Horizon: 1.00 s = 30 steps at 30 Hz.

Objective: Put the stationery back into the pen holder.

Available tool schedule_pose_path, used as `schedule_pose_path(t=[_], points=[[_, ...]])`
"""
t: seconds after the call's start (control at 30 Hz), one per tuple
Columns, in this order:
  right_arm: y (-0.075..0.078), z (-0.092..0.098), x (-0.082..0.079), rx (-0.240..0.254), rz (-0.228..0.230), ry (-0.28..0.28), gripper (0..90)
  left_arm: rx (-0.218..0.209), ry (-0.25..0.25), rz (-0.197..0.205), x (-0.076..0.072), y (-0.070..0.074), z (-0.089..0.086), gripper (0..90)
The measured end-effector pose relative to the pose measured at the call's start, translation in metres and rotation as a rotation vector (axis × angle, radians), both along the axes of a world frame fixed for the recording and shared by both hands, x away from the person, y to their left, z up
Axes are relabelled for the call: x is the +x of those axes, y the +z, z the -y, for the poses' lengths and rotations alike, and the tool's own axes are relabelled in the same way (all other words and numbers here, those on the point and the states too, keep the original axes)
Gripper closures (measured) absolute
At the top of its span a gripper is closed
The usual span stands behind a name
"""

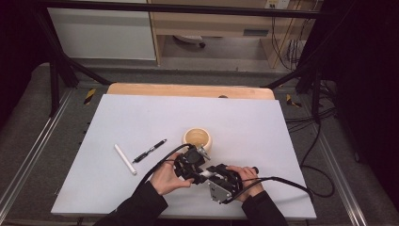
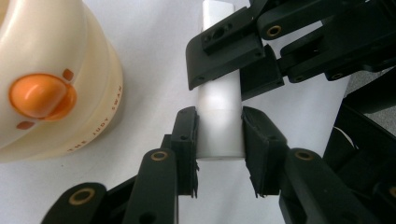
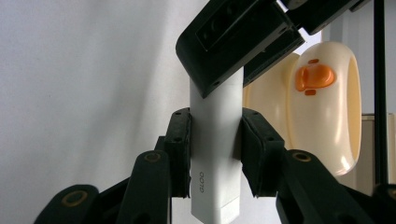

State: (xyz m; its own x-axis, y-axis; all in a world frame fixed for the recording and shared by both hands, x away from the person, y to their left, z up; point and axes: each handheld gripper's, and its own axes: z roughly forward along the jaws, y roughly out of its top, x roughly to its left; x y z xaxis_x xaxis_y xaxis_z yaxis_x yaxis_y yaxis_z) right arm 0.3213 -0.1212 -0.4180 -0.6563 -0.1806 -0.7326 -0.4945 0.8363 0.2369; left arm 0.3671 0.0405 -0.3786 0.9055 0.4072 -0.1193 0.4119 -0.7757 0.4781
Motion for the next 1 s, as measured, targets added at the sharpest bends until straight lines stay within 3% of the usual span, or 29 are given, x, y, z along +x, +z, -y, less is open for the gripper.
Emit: schedule_pose_path(t=[0.3, 0.5, 0.73, 1.0], points=[[0.003, 0.001, 0.001, 0.030, -0.018, -0.034, 66.6, -0.054, -0.011, 0.066, -0.004, 0.004, -0.006, 64.2], [0.004, 0.008, 0.006, 0.049, -0.047, -0.087, 66.6, -0.072, -0.015, 0.126, -0.007, 0.005, -0.020, 53.7], [0.004, 0.017, 0.010, 0.072, -0.072, -0.136, 66.6, -0.090, 0.027, 0.179, -0.007, 0.001, -0.041, 39.0], [0.004, 0.028, 0.013, 0.140, -0.165, -0.234, 66.6, -0.093, 0.066, 0.216, -0.013, -0.009, -0.072, 25.5]])
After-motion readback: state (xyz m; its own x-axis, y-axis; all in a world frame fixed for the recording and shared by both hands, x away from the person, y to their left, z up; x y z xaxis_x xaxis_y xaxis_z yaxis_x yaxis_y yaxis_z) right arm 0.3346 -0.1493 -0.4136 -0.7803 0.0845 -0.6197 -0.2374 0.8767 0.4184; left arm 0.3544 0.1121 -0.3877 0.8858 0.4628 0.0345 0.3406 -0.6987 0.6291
